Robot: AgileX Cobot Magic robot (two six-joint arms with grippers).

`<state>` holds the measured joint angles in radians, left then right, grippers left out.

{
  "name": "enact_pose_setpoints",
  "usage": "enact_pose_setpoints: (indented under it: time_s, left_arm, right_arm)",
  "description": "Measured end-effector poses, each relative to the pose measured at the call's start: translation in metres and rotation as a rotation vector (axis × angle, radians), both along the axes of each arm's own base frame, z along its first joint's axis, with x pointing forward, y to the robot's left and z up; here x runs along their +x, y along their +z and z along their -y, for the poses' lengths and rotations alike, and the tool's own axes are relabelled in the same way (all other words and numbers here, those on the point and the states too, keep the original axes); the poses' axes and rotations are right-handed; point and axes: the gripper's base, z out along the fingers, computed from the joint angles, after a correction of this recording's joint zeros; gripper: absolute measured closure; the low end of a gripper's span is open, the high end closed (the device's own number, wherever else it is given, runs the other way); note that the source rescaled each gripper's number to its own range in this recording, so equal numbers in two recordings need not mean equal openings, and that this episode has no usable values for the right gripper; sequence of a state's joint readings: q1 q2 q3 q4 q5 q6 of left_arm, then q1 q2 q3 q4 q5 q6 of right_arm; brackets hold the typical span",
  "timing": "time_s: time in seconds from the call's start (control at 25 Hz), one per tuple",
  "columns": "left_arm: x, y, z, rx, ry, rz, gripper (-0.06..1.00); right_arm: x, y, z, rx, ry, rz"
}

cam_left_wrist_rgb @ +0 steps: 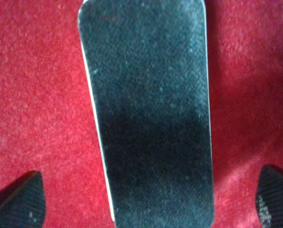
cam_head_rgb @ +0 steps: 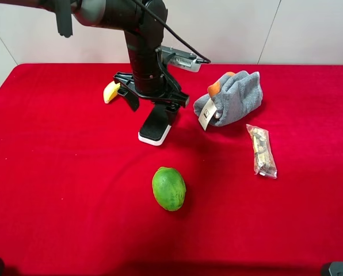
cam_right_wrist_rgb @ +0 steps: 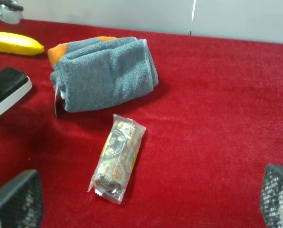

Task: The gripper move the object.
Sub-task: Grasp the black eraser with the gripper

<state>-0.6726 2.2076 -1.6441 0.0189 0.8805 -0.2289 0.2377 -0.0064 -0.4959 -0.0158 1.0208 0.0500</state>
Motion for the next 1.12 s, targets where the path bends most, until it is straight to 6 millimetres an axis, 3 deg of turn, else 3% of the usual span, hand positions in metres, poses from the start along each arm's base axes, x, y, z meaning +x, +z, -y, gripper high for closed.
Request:
enact_pose_setpoints:
  time_s: [0.48, 1.12]
  left_arm:
    - [0.003, -0.028, 0.003, 0.012, 0.001, -0.022, 0.26]
    - [0.007, -0.03, 0.006, -0.024, 0.001, 0.023, 0.26]
  right_arm:
    - [0.0, 0.0, 0.0, 0.0, 0.0, 0.001]
    - [0.0, 0.0, 0.0, 0.0, 0.0, 0.001]
